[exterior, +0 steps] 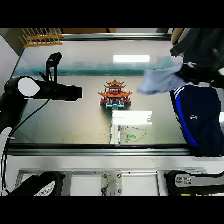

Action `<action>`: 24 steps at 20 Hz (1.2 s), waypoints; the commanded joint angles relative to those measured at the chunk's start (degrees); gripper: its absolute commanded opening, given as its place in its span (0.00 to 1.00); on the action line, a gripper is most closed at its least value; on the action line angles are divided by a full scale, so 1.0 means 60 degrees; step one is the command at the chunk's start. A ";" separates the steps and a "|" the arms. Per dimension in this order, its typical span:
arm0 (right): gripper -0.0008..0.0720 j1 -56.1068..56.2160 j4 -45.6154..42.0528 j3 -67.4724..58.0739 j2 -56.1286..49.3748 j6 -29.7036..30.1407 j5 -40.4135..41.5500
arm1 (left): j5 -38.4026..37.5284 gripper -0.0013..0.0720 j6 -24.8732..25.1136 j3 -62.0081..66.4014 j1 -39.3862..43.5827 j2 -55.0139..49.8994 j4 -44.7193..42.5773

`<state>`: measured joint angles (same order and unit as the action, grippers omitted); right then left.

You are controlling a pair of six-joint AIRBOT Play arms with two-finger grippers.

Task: Fold the clothes and pants, and hang the long-sleeved shirts on hangers.

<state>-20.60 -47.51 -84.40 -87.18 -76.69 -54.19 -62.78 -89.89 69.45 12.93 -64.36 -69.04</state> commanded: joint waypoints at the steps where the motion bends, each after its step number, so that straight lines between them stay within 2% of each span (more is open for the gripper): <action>1: 0.02 -0.1588 -0.0273 -0.0696 0.0124 -0.0488 0.0226 | -0.0004 0.03 -0.0098 -0.0004 0.0007 0.0000 0.0015; 5: 0.02 -0.2328 0.0051 -0.1045 0.0259 -0.0474 0.0240 | -0.0007 0.03 -0.0098 -0.0004 0.0007 0.0000 0.0018; 9: 0.02 -0.2663 -0.0390 -0.1060 0.1009 -0.0586 0.0127 | -0.0029 0.03 -0.0098 -0.0004 0.0007 0.0000 0.0018; 12: 0.02 -0.2637 -0.1927 -0.1056 0.1734 -0.1388 -0.0452 | -0.0036 0.03 -0.0098 -0.0004 0.0007 0.0000 0.0018; 16: 0.02 -0.2626 -0.4368 -0.0659 0.2153 -0.2076 -0.2630 | -0.0044 0.03 -0.0095 -0.0004 0.0007 0.0000 0.0018; 18: 0.02 -0.2630 -0.5563 0.0229 0.2514 -0.2517 -0.2805 | -0.0080 0.03 -0.0095 -0.0007 0.0011 0.0000 0.0022; 20: 0.02 -0.2634 -0.6437 0.1333 0.3013 -0.2517 -0.2976 | -0.0262 0.03 -0.0091 -0.0007 0.0007 0.0000 0.0007; 24: 0.03 -0.2645 -0.7286 0.3370 0.3901 -0.2546 -0.3424 | -0.0295 0.03 -0.0091 -0.0007 0.0007 0.0000 0.0011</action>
<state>-36.42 -84.31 -71.96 -67.20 -91.13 -71.68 -64.12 -90.50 69.43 12.95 -64.36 -68.93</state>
